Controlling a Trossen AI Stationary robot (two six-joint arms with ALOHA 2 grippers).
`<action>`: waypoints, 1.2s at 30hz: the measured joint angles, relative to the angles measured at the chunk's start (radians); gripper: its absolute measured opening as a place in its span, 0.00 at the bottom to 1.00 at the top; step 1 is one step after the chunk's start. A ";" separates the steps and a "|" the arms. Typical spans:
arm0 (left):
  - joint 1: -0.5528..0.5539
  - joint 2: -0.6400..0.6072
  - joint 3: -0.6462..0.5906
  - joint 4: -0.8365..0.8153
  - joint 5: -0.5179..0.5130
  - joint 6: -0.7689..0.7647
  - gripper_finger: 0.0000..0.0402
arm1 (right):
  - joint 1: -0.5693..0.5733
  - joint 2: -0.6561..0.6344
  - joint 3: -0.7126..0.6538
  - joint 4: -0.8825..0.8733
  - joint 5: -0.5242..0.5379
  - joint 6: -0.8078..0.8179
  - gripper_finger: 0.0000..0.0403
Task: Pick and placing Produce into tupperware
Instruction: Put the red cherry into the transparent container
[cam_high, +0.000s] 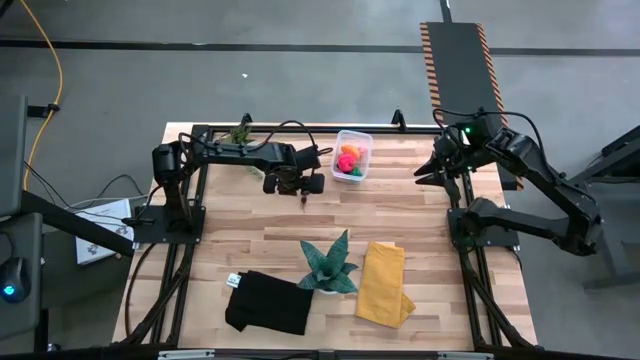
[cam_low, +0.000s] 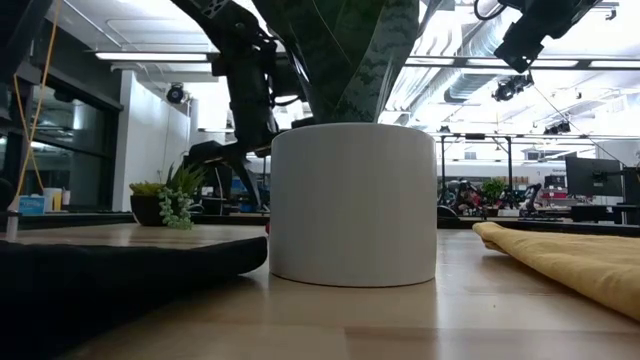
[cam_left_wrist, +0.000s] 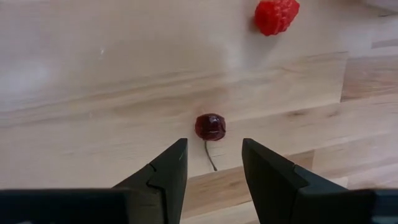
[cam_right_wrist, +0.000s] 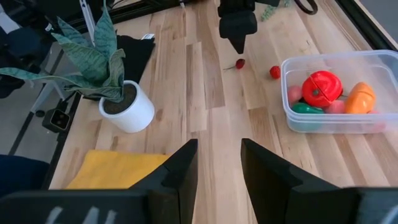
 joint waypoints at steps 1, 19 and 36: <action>0.000 0.000 0.000 0.000 -0.003 0.000 0.35 | 0.000 0.000 0.000 0.000 0.000 0.000 0.28; 0.000 0.000 0.000 0.012 -0.004 0.057 0.35 | 0.000 0.002 0.000 0.014 0.016 0.008 0.28; 0.000 0.000 0.000 0.061 0.028 0.165 0.36 | 0.000 0.003 0.000 0.237 0.231 0.269 0.28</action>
